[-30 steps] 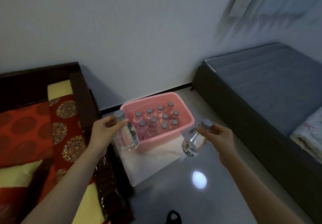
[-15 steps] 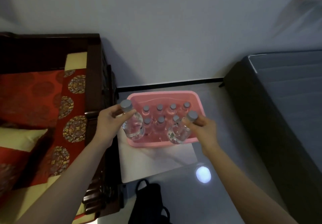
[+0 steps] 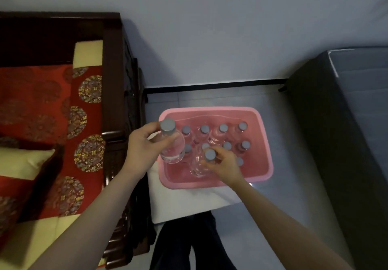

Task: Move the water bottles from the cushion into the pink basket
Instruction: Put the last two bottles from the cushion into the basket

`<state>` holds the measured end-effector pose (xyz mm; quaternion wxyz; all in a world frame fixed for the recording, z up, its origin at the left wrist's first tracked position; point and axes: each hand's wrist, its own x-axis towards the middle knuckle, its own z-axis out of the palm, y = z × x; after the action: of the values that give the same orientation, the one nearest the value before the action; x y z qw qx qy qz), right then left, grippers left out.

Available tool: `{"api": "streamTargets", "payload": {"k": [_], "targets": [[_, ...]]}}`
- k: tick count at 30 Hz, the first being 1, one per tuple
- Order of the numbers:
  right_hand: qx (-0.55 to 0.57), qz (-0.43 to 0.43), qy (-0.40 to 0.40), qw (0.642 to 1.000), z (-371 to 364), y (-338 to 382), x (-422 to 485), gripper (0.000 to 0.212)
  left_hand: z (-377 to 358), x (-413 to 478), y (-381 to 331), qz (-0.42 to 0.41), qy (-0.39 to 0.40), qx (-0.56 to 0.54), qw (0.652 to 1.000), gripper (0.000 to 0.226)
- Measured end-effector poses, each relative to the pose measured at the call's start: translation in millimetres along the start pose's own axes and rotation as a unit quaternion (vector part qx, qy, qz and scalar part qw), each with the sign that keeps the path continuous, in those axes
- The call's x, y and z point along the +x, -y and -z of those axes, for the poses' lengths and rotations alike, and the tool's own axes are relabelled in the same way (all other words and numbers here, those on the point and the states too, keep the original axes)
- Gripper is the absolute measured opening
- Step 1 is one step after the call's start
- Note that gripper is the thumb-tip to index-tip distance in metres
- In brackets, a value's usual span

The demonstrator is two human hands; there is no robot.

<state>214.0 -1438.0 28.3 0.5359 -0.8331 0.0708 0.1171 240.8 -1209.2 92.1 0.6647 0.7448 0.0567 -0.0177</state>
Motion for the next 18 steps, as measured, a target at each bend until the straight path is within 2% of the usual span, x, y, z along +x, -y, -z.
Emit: {"api": "streamTargets", "payload": {"k": [6, 12, 14, 17, 18], "targets": [[-0.145, 0.036, 0.110, 0.983, -11.1, -31.9, 17.8, 0.019, -7.6, -4.5, 24.0, -0.010, 0.043, 0.067, 0.997, 0.039], [-0.323, 0.074, 0.223, 0.917, -14.8, -46.5, 35.7, 0.022, -18.4, -3.6, 37.0, -0.032, 0.077, 0.103, 0.991, 0.030], [-0.368, 0.086, 0.244, 0.893, -17.7, -48.1, 39.7, 0.021, -21.4, -3.0, 38.6, -0.039, 0.087, 0.126, 0.988, 0.030], [-0.402, 0.103, 0.262, 0.871, -21.5, -48.2, 42.4, 0.009, -23.1, -4.3, 38.9, -0.048, 0.094, 0.167, 0.980, 0.028], [-0.409, 0.106, 0.265, 0.867, -22.3, -48.1, 43.1, 0.013, -23.9, -5.2, 37.6, -0.053, 0.093, 0.185, 0.977, 0.028]]}}
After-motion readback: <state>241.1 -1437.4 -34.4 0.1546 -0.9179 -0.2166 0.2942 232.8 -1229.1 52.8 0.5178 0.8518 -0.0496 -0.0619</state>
